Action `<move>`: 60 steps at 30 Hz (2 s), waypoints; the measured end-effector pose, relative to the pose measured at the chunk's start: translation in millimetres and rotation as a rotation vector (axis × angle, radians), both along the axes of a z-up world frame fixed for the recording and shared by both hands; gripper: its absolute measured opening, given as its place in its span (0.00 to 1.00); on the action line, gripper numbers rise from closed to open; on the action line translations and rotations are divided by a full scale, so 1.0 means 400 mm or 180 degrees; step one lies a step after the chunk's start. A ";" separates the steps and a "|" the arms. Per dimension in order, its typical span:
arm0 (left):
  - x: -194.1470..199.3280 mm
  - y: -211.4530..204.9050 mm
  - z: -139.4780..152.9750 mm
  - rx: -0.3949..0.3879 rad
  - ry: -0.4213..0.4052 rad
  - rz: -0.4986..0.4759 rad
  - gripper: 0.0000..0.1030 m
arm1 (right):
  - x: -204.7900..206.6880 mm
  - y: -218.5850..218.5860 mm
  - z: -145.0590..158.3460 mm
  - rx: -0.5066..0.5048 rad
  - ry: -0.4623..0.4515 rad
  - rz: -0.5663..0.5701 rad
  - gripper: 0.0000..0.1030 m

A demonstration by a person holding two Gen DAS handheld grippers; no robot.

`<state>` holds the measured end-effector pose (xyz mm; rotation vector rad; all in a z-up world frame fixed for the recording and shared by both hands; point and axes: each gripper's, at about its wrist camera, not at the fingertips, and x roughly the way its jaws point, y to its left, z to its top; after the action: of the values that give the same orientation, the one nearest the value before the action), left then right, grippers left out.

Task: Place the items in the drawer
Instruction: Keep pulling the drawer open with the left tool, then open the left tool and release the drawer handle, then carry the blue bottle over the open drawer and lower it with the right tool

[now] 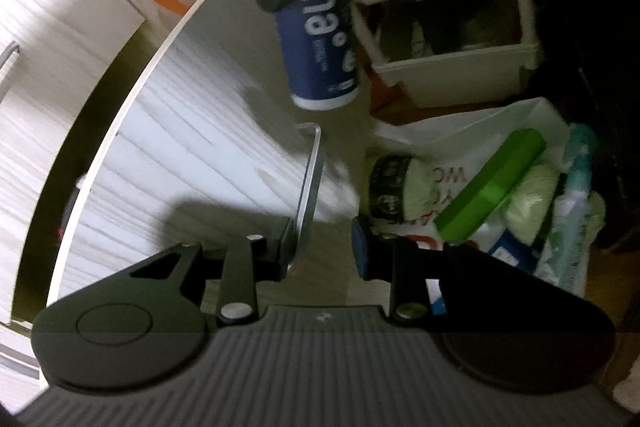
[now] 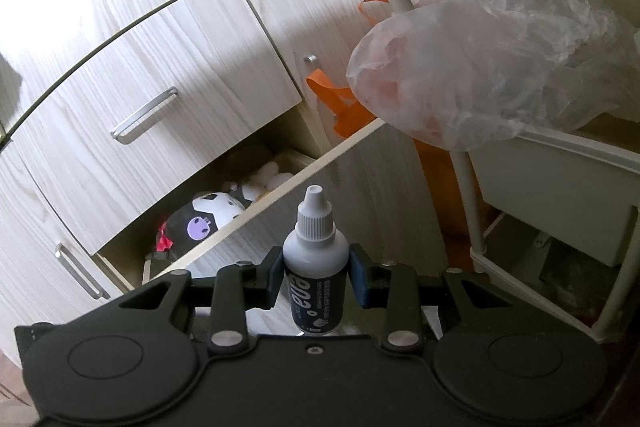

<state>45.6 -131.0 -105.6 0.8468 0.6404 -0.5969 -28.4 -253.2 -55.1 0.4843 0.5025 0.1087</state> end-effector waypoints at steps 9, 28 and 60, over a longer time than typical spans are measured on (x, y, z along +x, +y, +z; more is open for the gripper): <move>-0.025 -0.002 0.001 -0.0227 0.0017 0.0074 0.27 | -0.001 0.005 -0.003 -0.0018 0.0011 -0.0013 0.39; -0.106 0.188 0.144 -0.1477 -0.0017 0.0480 0.55 | -0.024 0.046 0.002 -0.0110 -0.0024 0.0059 0.39; -0.170 0.541 0.334 -0.2571 -0.0499 0.0865 0.89 | 0.004 0.371 0.304 -0.0741 -0.0228 0.0885 0.39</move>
<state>-22.5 85.4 27.9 0.0441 0.3109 -0.4743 -26.8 -104.7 66.6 0.1802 0.5029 0.3292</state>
